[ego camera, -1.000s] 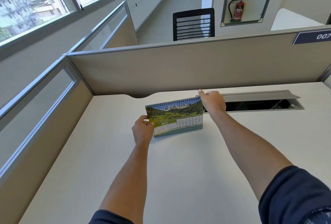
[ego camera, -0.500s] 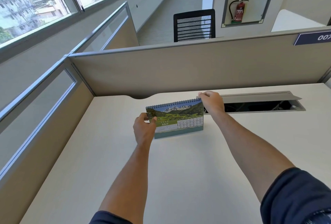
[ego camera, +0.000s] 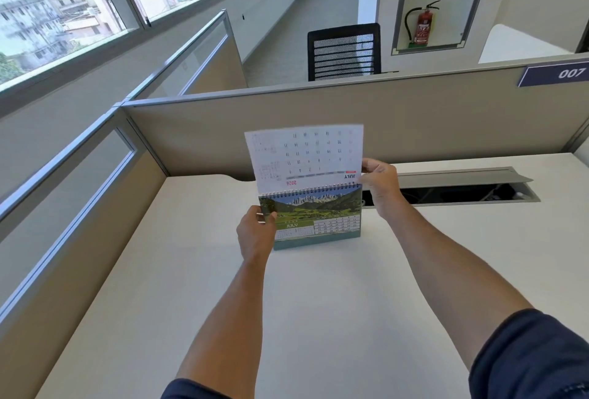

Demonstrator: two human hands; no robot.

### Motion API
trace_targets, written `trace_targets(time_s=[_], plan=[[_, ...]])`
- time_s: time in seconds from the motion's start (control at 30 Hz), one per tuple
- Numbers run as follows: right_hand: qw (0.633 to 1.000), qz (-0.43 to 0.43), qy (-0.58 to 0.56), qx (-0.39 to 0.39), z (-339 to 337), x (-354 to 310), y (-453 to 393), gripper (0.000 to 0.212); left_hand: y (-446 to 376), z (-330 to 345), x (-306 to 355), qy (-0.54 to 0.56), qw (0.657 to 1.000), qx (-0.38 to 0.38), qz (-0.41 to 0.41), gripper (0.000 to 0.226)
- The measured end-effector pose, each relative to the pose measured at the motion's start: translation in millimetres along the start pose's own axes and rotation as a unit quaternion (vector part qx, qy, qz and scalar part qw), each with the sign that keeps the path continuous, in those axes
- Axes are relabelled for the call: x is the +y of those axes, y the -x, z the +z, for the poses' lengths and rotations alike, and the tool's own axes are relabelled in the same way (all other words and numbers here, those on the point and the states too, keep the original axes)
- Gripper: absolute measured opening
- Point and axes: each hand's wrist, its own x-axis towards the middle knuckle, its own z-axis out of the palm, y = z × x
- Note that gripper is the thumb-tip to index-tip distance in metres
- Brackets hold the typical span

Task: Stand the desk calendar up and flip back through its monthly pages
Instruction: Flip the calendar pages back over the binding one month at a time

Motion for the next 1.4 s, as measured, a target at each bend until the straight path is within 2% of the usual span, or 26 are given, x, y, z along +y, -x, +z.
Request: trace_targets(time_s=[0.13,0.3,0.5,0.6,0.7,0.8,0.9,1.0,1.17,1.27,1.4], plan=[[0.999,-0.047,0.023,-0.014,-9.6,9.4,-0.6,0.066,-1.1,-3.8,3.1,0.013,1.000,-0.001,-0.024,0.005],[0.994,-0.055,0.097,-0.015,-21.6,24.0,-2.4,0.061,-5.1,-14.1,-6.6,0.044,0.998,-0.018,-0.030,0.020],[0.997,-0.014,0.076,0.014,-15.8,17.2,7.3,0.037,-8.8,-18.7,-9.5,0.097,0.993,0.008,-0.063,0.028],[0.993,-0.012,0.102,0.051,-19.2,19.7,8.5,0.010,-9.9,-18.7,-6.0,0.140,0.987,0.000,-0.083,0.026],[0.979,-0.013,0.182,0.090,-19.5,26.2,8.5,0.030,-9.9,-16.4,1.4,0.156,0.984,-0.004,-0.085,0.033],[0.971,0.029,0.208,0.110,-15.9,24.8,11.6,0.044,-13.5,-12.4,0.4,0.143,0.987,-0.006,-0.074,0.040],[0.966,0.067,0.230,0.093,-14.0,23.5,13.7,0.064,-14.8,-9.3,1.0,0.112,0.991,-0.014,-0.067,0.041],[0.952,0.091,0.285,0.071,-11.3,22.1,15.5,0.079,-10.4,-10.2,8.0,0.078,0.995,-0.030,-0.049,0.032],[0.949,0.078,0.301,0.053,-4.0,19.5,14.5,0.068,-7.2,-11.5,13.6,0.050,0.998,-0.030,-0.015,0.034],[0.960,0.069,0.264,0.060,2.0,15.3,16.3,0.048,-5.6,-11.5,12.8,0.042,0.999,-0.028,-0.012,0.037],[0.962,0.091,0.248,0.071,10.6,16.7,11.6,0.049,-4.2,-8.8,13.6,0.025,0.999,-0.021,-0.016,0.044]])
